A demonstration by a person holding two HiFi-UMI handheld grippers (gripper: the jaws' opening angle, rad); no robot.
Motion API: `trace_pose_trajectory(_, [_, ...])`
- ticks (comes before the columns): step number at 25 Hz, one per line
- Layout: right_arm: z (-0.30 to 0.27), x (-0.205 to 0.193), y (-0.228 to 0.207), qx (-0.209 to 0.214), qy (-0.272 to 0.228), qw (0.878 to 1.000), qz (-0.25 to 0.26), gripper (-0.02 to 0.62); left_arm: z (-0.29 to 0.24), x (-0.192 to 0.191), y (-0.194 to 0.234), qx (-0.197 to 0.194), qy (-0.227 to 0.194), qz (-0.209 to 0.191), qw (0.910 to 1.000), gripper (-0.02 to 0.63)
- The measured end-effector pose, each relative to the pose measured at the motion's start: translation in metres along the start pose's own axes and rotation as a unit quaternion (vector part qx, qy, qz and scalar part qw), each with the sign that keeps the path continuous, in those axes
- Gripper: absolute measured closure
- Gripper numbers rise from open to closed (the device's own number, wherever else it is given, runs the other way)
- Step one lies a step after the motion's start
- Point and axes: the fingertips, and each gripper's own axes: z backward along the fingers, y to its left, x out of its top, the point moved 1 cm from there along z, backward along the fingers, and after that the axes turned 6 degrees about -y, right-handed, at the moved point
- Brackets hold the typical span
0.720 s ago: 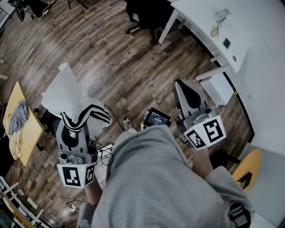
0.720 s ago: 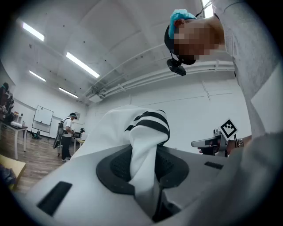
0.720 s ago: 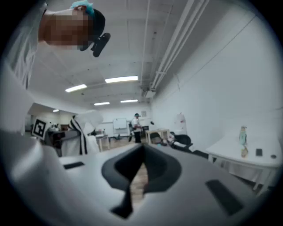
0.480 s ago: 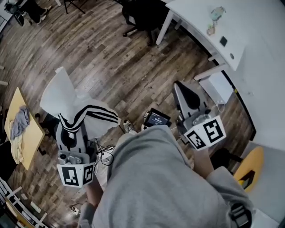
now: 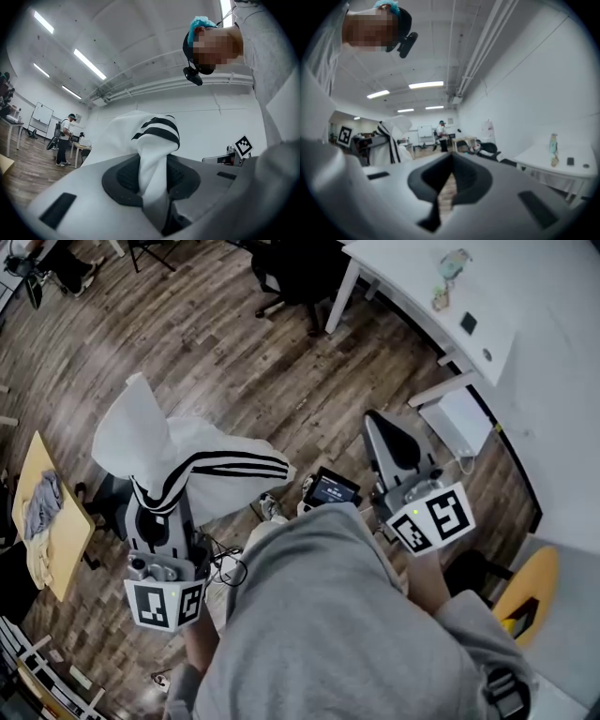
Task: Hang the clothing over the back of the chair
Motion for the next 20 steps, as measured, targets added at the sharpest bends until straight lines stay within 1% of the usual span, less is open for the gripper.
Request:
trace_pose_trajectory(4, [-0.005,-0.001,0.000,0.004,0.001,1.000,0.001,0.561,-0.007,-0.002,0.000,-0.001,0.007,-0.013,0.9999,0.494])
trace_pose_trajectory(8, [0.001,0.001,-0.029,0.013,-0.010,1.000,-0.005,0.561,-0.024,-0.010,-0.019,0.010,0.016,-0.030,0.9994,0.494])
trace_pose_trajectory(12, [0.006,0.003,-0.047,0.024,-0.020,0.999,-0.011,0.561,-0.034,-0.013,-0.028,0.023,0.020,-0.046,0.9985,0.494])
trace_pose_trajectory(17, [0.010,-0.003,-0.083,0.036,-0.018,0.999,-0.016,0.561,-0.057,-0.024,-0.050,0.046,0.014,-0.057,0.9972,0.494])
trace_pose_trajectory(20, [0.012,-0.005,-0.093,0.044,-0.017,0.999,-0.012,0.561,-0.060,-0.028,-0.056,0.059,0.005,-0.054,0.9968,0.494])
